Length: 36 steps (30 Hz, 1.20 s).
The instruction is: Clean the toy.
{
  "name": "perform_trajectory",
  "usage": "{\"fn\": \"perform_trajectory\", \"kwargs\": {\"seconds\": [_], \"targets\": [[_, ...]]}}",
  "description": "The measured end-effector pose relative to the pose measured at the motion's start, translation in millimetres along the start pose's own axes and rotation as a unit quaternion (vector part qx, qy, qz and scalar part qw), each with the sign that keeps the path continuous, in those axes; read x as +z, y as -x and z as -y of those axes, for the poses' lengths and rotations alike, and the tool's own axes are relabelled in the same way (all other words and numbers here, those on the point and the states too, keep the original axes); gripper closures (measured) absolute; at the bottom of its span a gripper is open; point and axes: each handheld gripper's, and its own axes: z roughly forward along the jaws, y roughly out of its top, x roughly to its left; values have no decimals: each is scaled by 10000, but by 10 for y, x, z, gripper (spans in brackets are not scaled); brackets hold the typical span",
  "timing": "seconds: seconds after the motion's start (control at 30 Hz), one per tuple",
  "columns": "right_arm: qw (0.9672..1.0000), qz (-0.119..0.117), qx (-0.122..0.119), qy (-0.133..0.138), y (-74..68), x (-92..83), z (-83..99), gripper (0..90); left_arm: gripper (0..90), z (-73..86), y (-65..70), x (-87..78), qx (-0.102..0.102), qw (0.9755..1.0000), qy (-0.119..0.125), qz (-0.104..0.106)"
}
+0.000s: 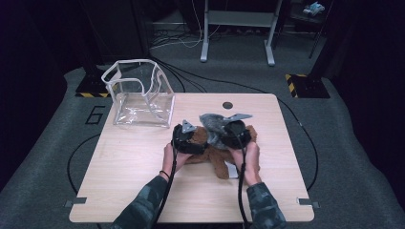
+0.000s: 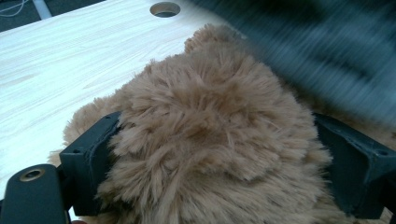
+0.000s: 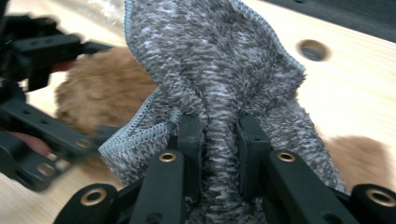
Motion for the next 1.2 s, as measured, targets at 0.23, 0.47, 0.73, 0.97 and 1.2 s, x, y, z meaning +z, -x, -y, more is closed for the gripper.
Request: {"fn": "perform_trajectory", "kwargs": {"seconds": [0.23,0.47,0.73,0.97,1.2], "targets": [[9990,105,-344,-255,-217,328,13,754,118,13,-28,8,-35,10000,-44,32],[9983,472,-175,-291,103,87,126,757,120,11,-32,6,6,10000,-47,51],[9961,798,301,-230,574,-95,332,758,120,3,-26,11,-12,10000,-32,67],[9949,770,603,-261,733,-151,478,755,119,0,-30,8,-2,10000,-48,62],[9990,358,221,117,377,-315,360,751,116,-3,-24,-1,4,10000,-40,57]]}}
